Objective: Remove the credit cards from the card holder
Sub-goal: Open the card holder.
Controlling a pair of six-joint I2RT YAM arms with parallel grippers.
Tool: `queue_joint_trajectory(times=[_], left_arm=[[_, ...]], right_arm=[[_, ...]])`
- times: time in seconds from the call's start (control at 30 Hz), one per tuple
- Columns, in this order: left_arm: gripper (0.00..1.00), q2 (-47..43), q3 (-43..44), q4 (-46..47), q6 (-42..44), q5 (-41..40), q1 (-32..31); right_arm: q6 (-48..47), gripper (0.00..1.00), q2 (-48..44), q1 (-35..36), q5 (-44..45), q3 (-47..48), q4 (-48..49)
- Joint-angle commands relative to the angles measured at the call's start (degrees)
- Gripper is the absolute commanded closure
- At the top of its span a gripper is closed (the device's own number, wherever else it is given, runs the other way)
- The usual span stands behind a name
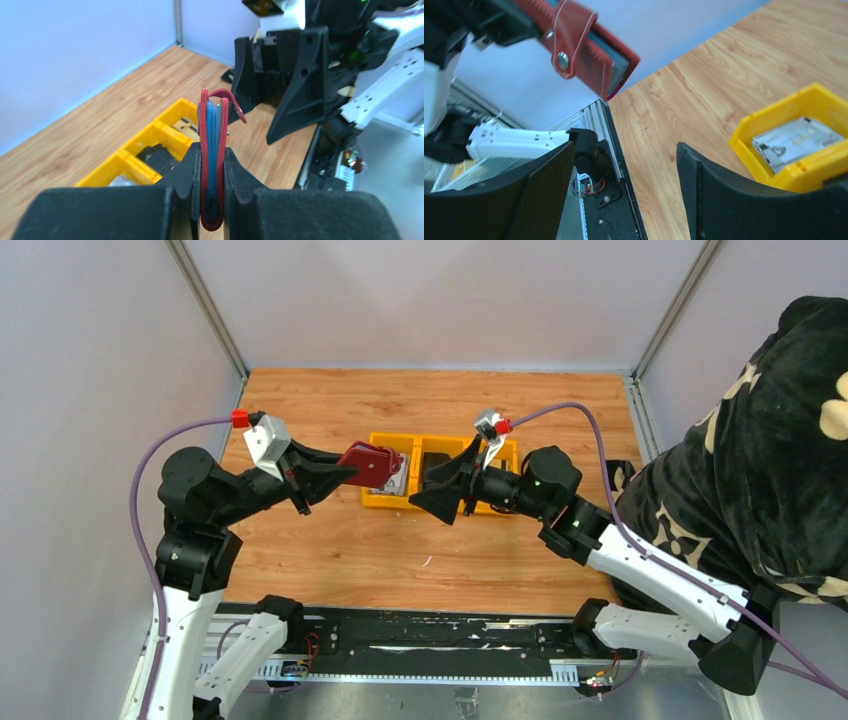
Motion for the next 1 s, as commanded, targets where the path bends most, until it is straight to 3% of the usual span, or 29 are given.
queue_joint_trajectory(times=[0.0,0.2,0.47,0.63,0.8,0.97], left_arm=[[1.0,1.41,3.04,6.68,-9.61,6.42,0.12],[1.0,1.91,3.09,13.88,-19.91,12.34,0.12],[1.0,1.83,2.42,18.53,-27.39,15.26,0.12],[1.0,1.43,2.0,20.41,-29.28,15.15,0.12],[1.0,1.18,2.55,21.61,-30.52,15.5,0.14],[1.0,0.85,2.59,22.56,-31.88,15.48,0.12]], right_arm=[[-5.92,0.22,-2.68,-0.32,-8.38,-3.52,14.2],[-6.3,0.22,-0.61,-0.29,-4.87,-1.76,17.19],[-2.15,0.21,3.81,-0.23,-8.26,3.05,23.88],[0.7,0.21,4.5,-0.23,-16.22,2.53,29.92],[-3.05,0.21,2.28,-0.23,-23.51,1.01,24.81],[-1.87,0.2,-0.33,-0.18,-28.27,-2.55,30.0]])
